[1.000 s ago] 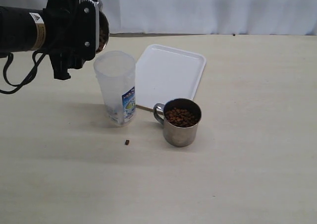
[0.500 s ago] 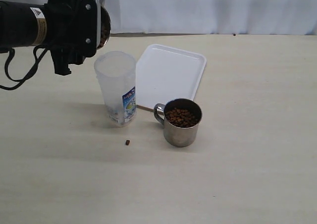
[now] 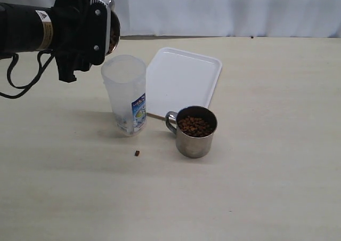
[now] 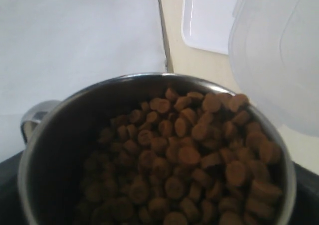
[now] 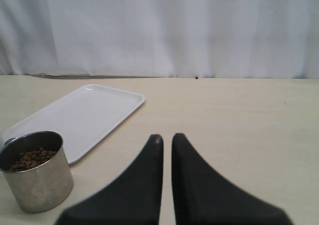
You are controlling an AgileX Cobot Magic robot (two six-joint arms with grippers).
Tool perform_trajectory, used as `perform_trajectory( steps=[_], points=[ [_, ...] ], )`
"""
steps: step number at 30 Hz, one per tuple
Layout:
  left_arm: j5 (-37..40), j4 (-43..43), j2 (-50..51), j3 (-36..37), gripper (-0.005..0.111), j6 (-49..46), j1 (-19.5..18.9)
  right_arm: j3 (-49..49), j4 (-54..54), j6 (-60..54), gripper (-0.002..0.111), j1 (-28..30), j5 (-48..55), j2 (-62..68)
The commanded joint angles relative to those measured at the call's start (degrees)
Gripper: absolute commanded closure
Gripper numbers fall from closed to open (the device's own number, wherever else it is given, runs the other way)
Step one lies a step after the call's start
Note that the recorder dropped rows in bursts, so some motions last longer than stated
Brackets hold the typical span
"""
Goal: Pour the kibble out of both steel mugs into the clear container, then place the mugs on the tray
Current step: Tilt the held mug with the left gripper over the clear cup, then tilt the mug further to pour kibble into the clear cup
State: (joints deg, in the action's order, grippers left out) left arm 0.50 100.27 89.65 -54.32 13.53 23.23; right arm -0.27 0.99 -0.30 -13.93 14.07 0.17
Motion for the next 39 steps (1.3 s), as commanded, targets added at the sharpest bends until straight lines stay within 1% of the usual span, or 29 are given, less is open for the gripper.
perform_trajectory(
  steps=[1,6,9,13,39],
  points=[
    [2.0,-0.3,-0.2,-0.7,0.107,-0.7,0.2,0.3,0.1,-0.4,0.103,-0.2,-0.5,-0.2],
    [4.2,-0.3,-0.2,-0.7,0.107,-0.7,2.8,0.3,0.1,-0.4,0.103,-0.2,-0.5,-0.2],
    [6.0,-0.3,-0.2,-0.7,0.107,-0.7,2.8,0.3,0.1,-0.4,0.103,-0.2,-0.5,-0.2],
    [5.5,-0.3,-0.2,-0.7,0.107,-2.9,2.8,0.3,0.1,-0.4,0.103,-0.2,-0.5,-0.2],
    [4.9,-0.3,-0.2,-0.7,0.107,-7.7,2.8,0.3,0.1,-0.4,0.103,-0.2,-0.5,-0.2]
  ],
)
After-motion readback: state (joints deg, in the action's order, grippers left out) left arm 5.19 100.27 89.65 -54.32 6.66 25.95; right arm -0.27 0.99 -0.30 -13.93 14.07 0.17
